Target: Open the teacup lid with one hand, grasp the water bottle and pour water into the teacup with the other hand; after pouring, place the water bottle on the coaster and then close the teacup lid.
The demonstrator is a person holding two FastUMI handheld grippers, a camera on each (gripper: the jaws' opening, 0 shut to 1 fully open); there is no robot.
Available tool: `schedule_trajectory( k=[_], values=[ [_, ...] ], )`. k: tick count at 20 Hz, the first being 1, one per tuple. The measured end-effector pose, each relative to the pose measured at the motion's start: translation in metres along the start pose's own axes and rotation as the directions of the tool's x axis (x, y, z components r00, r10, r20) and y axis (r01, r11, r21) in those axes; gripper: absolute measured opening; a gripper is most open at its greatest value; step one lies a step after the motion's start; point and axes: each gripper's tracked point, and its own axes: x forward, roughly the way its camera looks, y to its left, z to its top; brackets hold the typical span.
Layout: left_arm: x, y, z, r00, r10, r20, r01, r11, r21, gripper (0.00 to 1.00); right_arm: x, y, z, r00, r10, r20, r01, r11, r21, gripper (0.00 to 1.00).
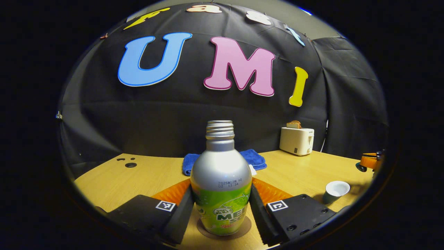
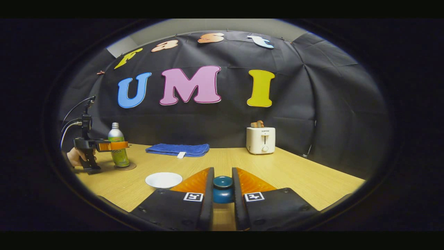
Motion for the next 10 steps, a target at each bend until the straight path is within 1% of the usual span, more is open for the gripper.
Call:
schedule_trajectory(
  k=[2, 3, 4, 10],
  values=[
    [0.0, -0.002, 0.001, 1.0, -0.003, 0.017, 0.002, 1.0, 0.014, 0.83, 0.0, 0.0, 0.0, 1.0, 0.0, 0.0, 0.0, 1.0, 0.0, 0.28],
    [-0.001, -0.003, 0.0, 1.0, -0.008, 0.016, 0.008, 1.0, 0.018, 0.82, 0.0, 0.0, 0.0, 1.0, 0.0, 0.0, 0.0, 1.0, 0.0, 0.25],
    [-0.003, -0.005, -0.002, 1.0, -0.013, 0.013, 0.013, 1.0, 0.022, 0.82, -0.001, 0.0, 0.0, 1.0, 0.0, 0.0, 0.0, 1.0, 0.0, 0.29],
    [-0.014, -0.003, -0.009, 1.0, -0.001, -0.011, 0.001, 1.0, 0.02, 0.84, 0.0, 0.0, 0.0, 1.0, 0.0, 0.0, 0.0, 1.0, 0.0, 0.29]
  ],
)
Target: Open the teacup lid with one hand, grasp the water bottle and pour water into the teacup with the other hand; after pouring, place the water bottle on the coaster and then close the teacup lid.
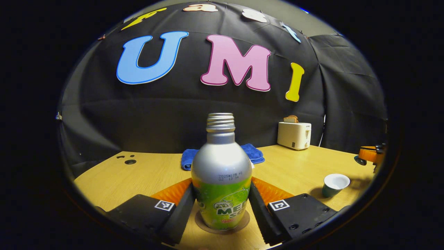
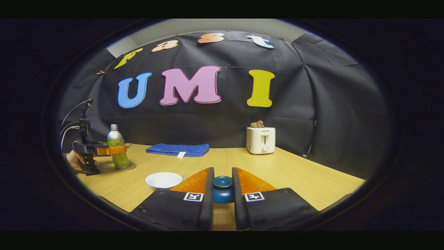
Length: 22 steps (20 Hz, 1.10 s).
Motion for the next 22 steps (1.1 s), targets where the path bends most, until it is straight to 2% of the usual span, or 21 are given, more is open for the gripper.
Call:
schedule_trajectory(
  k=[1, 2, 3, 4, 7, 9, 10, 11, 13, 14, 15, 16, 19, 21, 22],
  values=[
    [-0.003, 0.001, -0.001, 1.0, 0.005, -0.01, -0.005, 1.0, 0.004, 0.86, 0.0, 0.0, 0.0, 1.0, 0.0, 0.0, 0.0, 1.0, 0.0, 0.24],
    [-0.004, 0.003, -0.006, 0.999, 0.026, -0.037, -0.025, 1.0, 0.013, 0.95, 0.0, 0.0, 0.0, 1.0, 0.0, 0.0, 0.0, 1.0, 0.0, 0.25],
    [-0.008, 0.006, -0.012, 0.997, 0.043, -0.063, -0.042, 0.999, 0.018, 0.98, 0.0, 0.0, 0.0, 1.0, 0.0, 0.001, 0.0, 1.0, 0.0, 0.32],
    [-0.012, 0.003, -0.017, 0.995, 0.041, -0.086, -0.039, 0.999, 0.014, 0.99, 0.0, 0.0, 0.0, 1.0, 0.0, 0.0, 0.0, 1.0, 0.0, 0.24],
    [-0.027, -0.003, -0.026, 0.992, 0.036, -0.118, -0.037, 0.999, -0.003, 0.98, 0.0, 0.0, 0.0, 1.0, 0.0, 0.001, 0.0, 1.0, 0.0, 0.29],
    [-0.041, -0.004, -0.026, 0.994, 0.038, -0.107, -0.038, 0.999, 0.002, 0.98, 0.0, 0.0, 0.0, 1.0, 0.0, 0.0, 0.0, 1.0, 0.0, 0.29],
    [-0.049, -0.005, -0.027, 0.994, 0.037, -0.107, -0.037, 0.999, 0.002, 0.98, 0.0, 0.0, 0.0, 1.0, -0.001, 0.001, 0.001, 1.0, 0.0, 0.32],
    [-0.058, -0.004, -0.025, 0.994, 0.045, -0.095, -0.044, 0.999, 0.006, 0.98, 0.0, 0.0, 0.0, 1.0, 0.0, 0.001, 0.0, 1.0, 0.0, 0.28],
    [-0.074, 0.0, -0.018, 0.997, 0.068, -0.048, -0.068, 0.998, 0.007, 0.98, 0.0, 0.0, 0.0, 1.0, 0.0, 0.001, 0.0, 1.0, 0.0, 0.29],
    [-0.087, 0.001, -0.012, 0.996, 0.086, 0.01, -0.086, 0.996, 0.012, 0.98, 0.0, 0.0, 0.0, 1.0, 0.001, 0.001, -0.001, 1.0, -0.001, 0.24],
    [-0.096, 0.001, -0.004, 0.995, 0.087, 0.058, -0.088, 0.996, 0.021, 0.98, -0.001, 0.004, 0.0, 1.0, 0.014, 0.001, -0.014, 1.0, 0.0, 0.28],
    [-0.101, 0.001, 0.001, 0.992, 0.085, 0.092, -0.088, 0.996, 0.022, 0.98, -0.001, 0.01, -0.001, 1.0, 0.031, -0.001, -0.031, 1.0, 0.002, 0.25],
    [-0.108, 0.013, -0.008, 0.989, 0.127, 0.075, -0.127, 0.992, 0.005, 0.98, 0.002, 0.039, 0.005, 0.995, 0.096, -0.011, -0.096, 0.995, 0.016, 0.32],
    [-0.109, 0.022, -0.006, 0.982, 0.17, 0.076, -0.171, 0.985, 0.003, 0.97, 0.016, 0.084, 0.022, 0.984, 0.18, -0.005, -0.18, 0.984, 0.011, 0.28],
    [-0.11, 0.02, -0.005, 0.983, 0.165, 0.076, -0.165, 0.986, 0.004, 0.97, 0.021, 0.093, 0.019, 0.981, 0.194, -0.026, -0.194, 0.981, 0.002, 0.32]
  ],
)
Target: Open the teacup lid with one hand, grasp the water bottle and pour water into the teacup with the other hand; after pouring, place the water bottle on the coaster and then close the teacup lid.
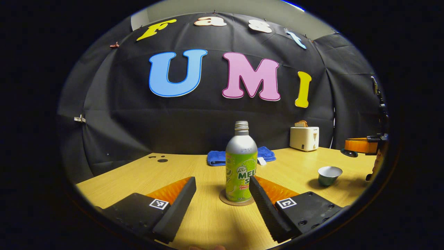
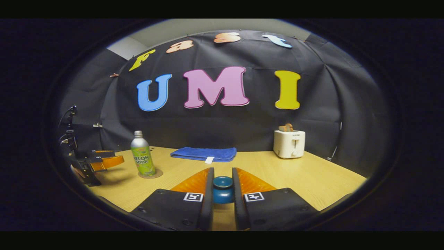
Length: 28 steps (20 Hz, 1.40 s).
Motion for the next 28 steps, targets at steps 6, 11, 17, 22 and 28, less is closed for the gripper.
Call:
schedule_trajectory(
  k=[6, 11, 17, 22, 28],
  values=[
    [0.001, 0.0, 0.001, 1.0, -0.012, 0.0, 0.012, 1.0, 0.001, 0.97, 0.025, 0.032, -0.027, 0.994, 0.05, -0.094, -0.053, 0.998, -0.035, 0.28],
    [0.0, -0.001, 0.002, 1.0, -0.026, 0.0, 0.026, 1.0, 0.001, 0.97, 0.037, 0.031, -0.059, 0.977, 0.031, -0.21, -0.032, 0.999, 0.001, 0.29],
    [0.0, -0.003, 0.002, 1.0, -0.025, -0.001, 0.025, 1.0, 0.002, 0.97, 0.039, 0.033, -0.055, 0.979, 0.022, -0.201, -0.029, 0.999, -0.03, 0.27],
    [0.0, -0.002, 0.001, 1.0, -0.013, -0.002, 0.013, 1.0, 0.002, 0.97, 0.036, 0.031, -0.047, 0.986, 0.017, -0.164, -0.021, 1.0, -0.021, 0.52],
    [-0.006, -0.006, 0.002, 1.0, 0.003, -0.003, -0.003, 1.0, 0.0, 0.97, 0.011, 0.031, -0.013, 1.0, 0.001, -0.015, -0.002, 0.998, -0.058, 0.99]
  ],
)
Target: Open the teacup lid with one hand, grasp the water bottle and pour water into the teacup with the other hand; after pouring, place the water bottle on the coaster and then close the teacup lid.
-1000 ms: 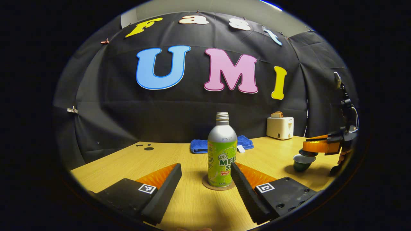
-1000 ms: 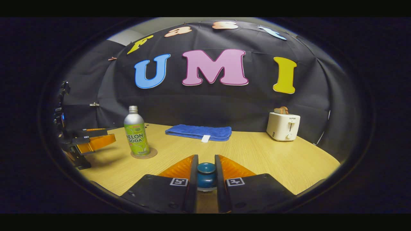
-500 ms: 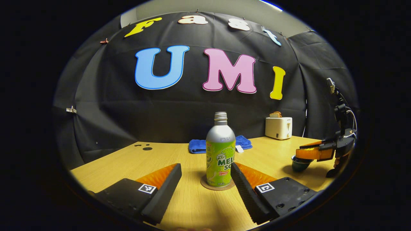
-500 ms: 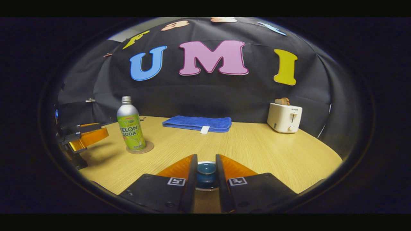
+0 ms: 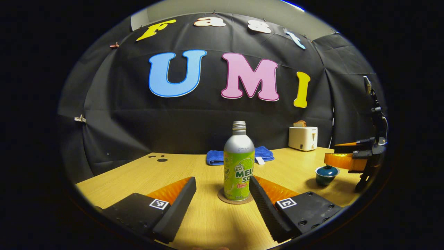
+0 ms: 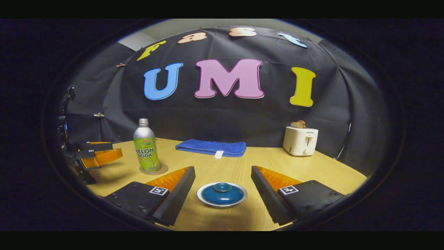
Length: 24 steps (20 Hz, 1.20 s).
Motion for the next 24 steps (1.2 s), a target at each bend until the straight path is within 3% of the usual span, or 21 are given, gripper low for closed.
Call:
schedule_trajectory(
  k=[7, 12, 20, 24],
  values=[
    [-0.017, -0.007, -0.001, 1.0, 0.03, 0.001, -0.03, 1.0, -0.001, 0.97, -0.036, -0.005, -0.011, 0.999, -0.024, 0.029, 0.021, 0.996, 0.085, 0.98],
    [-0.024, -0.016, -0.002, 0.999, 0.054, 0.002, -0.054, 0.999, -0.002, 0.97, -0.039, -0.017, -0.009, 0.998, -0.055, 0.039, 0.051, 0.993, 0.103, 0.98],
    [-0.027, -0.044, -0.002, 1.0, -0.021, 0.005, 0.021, 1.0, 0.0, 0.97, -0.039, -0.025, -0.01, 0.988, -0.153, 0.036, 0.15, 0.987, 0.061, 0.99],
    [-0.022, -0.05, -0.001, 1.0, -0.031, 0.005, 0.031, 1.0, 0.001, 0.97, -0.038, -0.025, -0.01, 0.987, -0.159, 0.035, 0.157, 0.986, 0.062, 0.99]
  ],
)
